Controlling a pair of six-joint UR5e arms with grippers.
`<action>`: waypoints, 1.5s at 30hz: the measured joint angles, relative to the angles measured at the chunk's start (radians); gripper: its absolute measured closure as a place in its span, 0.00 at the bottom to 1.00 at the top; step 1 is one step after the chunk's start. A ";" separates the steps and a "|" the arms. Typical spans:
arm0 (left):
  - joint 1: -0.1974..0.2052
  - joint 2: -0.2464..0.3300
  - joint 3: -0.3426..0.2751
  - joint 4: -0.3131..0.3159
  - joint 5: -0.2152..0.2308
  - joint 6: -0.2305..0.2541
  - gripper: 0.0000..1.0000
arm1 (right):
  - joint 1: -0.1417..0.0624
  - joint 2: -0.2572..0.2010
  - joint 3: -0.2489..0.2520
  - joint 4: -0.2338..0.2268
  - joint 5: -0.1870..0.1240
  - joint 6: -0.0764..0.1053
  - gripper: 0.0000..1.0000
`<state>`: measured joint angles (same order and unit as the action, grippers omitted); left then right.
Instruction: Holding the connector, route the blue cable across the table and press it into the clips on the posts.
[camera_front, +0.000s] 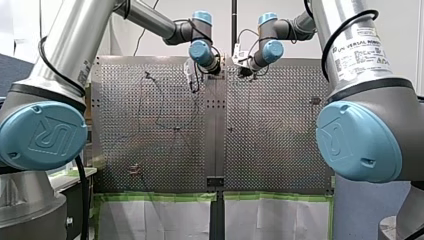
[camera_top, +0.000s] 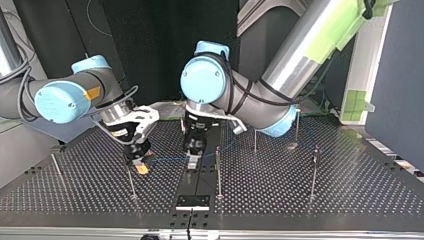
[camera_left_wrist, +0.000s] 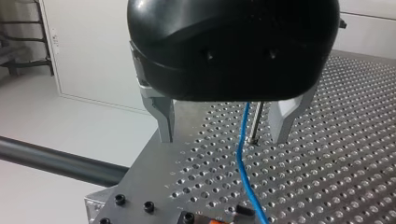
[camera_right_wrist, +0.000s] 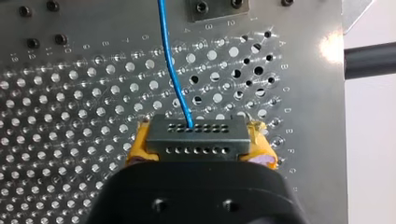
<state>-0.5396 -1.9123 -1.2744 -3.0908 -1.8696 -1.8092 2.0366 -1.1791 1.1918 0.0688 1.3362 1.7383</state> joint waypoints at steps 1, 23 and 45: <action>-0.002 -0.007 0.007 -0.003 0.000 0.002 0.00 | 0.000 0.000 0.000 0.000 -0.001 0.000 1.00; -0.016 -0.100 0.028 0.009 -0.042 0.018 1.00 | 0.004 0.000 0.000 0.001 -0.007 0.000 1.00; -0.029 -0.100 -0.088 0.083 -0.146 0.012 1.00 | 0.008 0.001 0.118 -0.033 0.009 -0.001 1.00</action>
<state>-0.5684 -2.0118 -1.3625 -3.0083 -2.0161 -1.7973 2.0450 -1.1782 1.3094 0.0359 1.3456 1.7369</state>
